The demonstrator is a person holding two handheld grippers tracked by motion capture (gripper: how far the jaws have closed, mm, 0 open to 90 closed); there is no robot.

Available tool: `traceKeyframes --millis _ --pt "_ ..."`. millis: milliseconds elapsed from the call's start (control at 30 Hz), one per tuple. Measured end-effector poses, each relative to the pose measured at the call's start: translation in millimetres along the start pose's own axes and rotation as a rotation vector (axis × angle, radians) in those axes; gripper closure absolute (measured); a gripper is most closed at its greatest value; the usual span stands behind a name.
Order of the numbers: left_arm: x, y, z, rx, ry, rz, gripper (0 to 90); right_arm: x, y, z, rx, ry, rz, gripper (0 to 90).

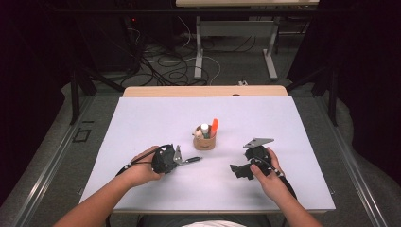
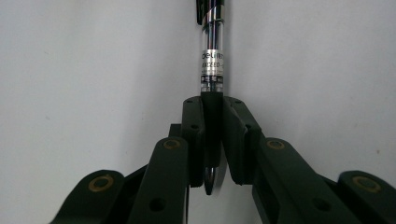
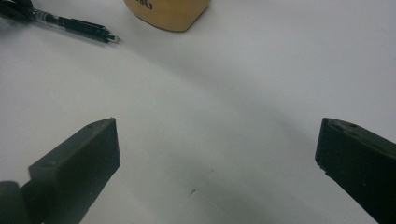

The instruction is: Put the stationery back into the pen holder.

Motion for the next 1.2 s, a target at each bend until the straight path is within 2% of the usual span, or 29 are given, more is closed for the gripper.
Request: traceKeyframes --millis 67,233,333,433,467,500,633,667,733,800,867,900,1033,1067,1167,1200 --pt "-0.7 -2.0 -0.4 0.004 0.002 0.001 79.5 -0.1 -0.2 0.0 0.000 -0.001 0.001 0.0" --pt "-1.3 -7.4 1.5 0.055 -0.061 -0.004 79.5 -0.4 -0.7 -0.3 -0.002 0.004 0.003 0.0" --pt "-4.3 -10.8 2.5 0.070 -0.092 0.021 79.5 -0.3 -0.7 -1.7 -0.001 -0.006 0.003 0.0" --pt "-7.4 -15.4 3.3 0.086 -0.101 0.036 79.5 -0.8 -0.3 -3.3 -0.011 -0.040 0.007 0.0" --pt "-8.3 -17.0 3.9 0.092 -0.110 0.037 79.5 0.7 -2.2 -4.1 -0.016 -0.056 -0.012 0.0" --pt "-9.5 -18.4 3.7 0.096 -0.110 0.039 79.5 -0.7 -1.2 -5.5 -0.020 -0.062 0.008 0.0" --pt "-14.2 -23.6 4.6 0.111 -0.128 0.061 79.5 0.6 -1.9 -8.3 -0.019 -0.093 -0.018 0.0" --pt "-15.3 -24.4 5.3 0.112 -0.138 0.066 79.6 0.2 -1.1 -8.7 -0.011 -0.095 -0.009 0.0" --pt "-17.1 -26.3 5.4 0.118 -0.145 0.070 79.5 1.4 -2.1 -10.2 -0.012 -0.117 -0.026 0.0" --pt "-19.2 -28.0 5.6 0.122 -0.156 0.076 79.5 -0.2 -1.9 -10.8 0.005 -0.141 -0.010 0.3" --pt "-21.9 -29.8 6.7 0.136 -0.173 0.084 79.6 -0.7 -3.6 -13.4 0.007 -0.155 -0.012 3.8" --pt "-22.6 -30.2 6.8 0.141 -0.175 0.083 79.6 -2.3 -4.0 -13.9 0.015 -0.176 0.003 6.4" --pt "-26.9 -31.8 7.8 0.152 -0.187 0.086 79.5 -4.2 -6.3 -18.3 0.021 -0.230 0.007 15.5" --pt "-28.4 -32.3 8.5 0.159 -0.194 0.091 79.5 -5.0 -6.5 -19.0 0.024 -0.249 0.011 15.6" --pt "-32.2 -34.3 9.4 0.169 -0.188 0.095 79.5 -7.0 -7.2 -21.4 0.029 -0.305 0.020 20.3" --pt "-33.9 -34.6 9.7 0.171 -0.182 0.100 79.6 -6.7 -7.7 -22.9 0.031 -0.308 0.015 22.2"
Point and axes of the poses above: each handheld gripper's, and its own axes: y roughly forward along the jaws, x roughly out of its underside, z roughly to its right, the point moved 9 cm from there along y, roughly forward along the jaws, and after that the axes turned 2 degrees about x, right-handed, at the moved point
